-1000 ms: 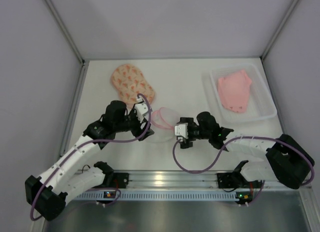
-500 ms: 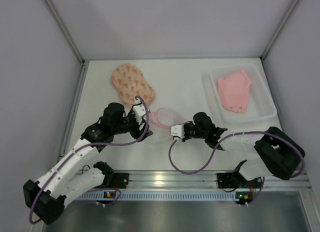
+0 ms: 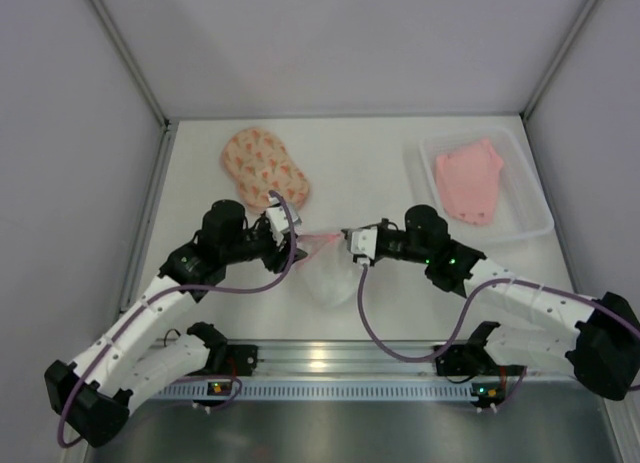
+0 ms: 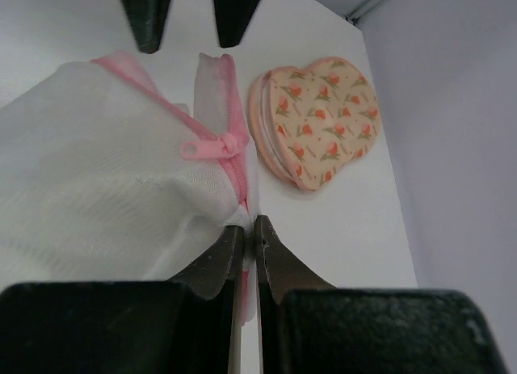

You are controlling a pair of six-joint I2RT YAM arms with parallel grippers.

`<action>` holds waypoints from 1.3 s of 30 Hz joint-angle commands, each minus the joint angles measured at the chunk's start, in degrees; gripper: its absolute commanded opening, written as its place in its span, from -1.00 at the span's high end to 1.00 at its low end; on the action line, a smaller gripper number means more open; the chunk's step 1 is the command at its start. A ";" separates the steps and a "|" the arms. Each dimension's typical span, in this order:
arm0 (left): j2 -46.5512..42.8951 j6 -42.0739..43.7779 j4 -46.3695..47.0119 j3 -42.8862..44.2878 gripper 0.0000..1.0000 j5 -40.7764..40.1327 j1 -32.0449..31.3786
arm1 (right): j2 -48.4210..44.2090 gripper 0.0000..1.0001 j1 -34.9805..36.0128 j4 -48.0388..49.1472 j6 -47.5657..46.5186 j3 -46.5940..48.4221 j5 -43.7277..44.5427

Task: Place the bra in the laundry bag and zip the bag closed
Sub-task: Adjust the laundry bag at the center of the board, then zip the zipper on the laundry bag.

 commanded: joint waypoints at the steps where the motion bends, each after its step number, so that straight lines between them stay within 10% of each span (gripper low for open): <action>1: 0.09 2.70 5.75 4.42 -0.08 8.04 -0.32 | -1.65 1.00 0.83 -12.46 -10.04 1.63 -7.66; 8: -1.75 8.31 6.55 3.36 -0.10 9.23 -2.24 | 1.42 1.00 1.27 -26.75 -8.40 10.42 -8.66; 17: 2.02 6.41 5.58 6.43 0.10 4.22 -7.60 | 1.08 1.00 3.29 -21.48 1.26 12.00 8.56; 39: 5.63 -2.04 15.16 1.69 0.39 -17.40 -18.25 | -1.92 1.00 8.39 -23.15 12.60 15.44 13.40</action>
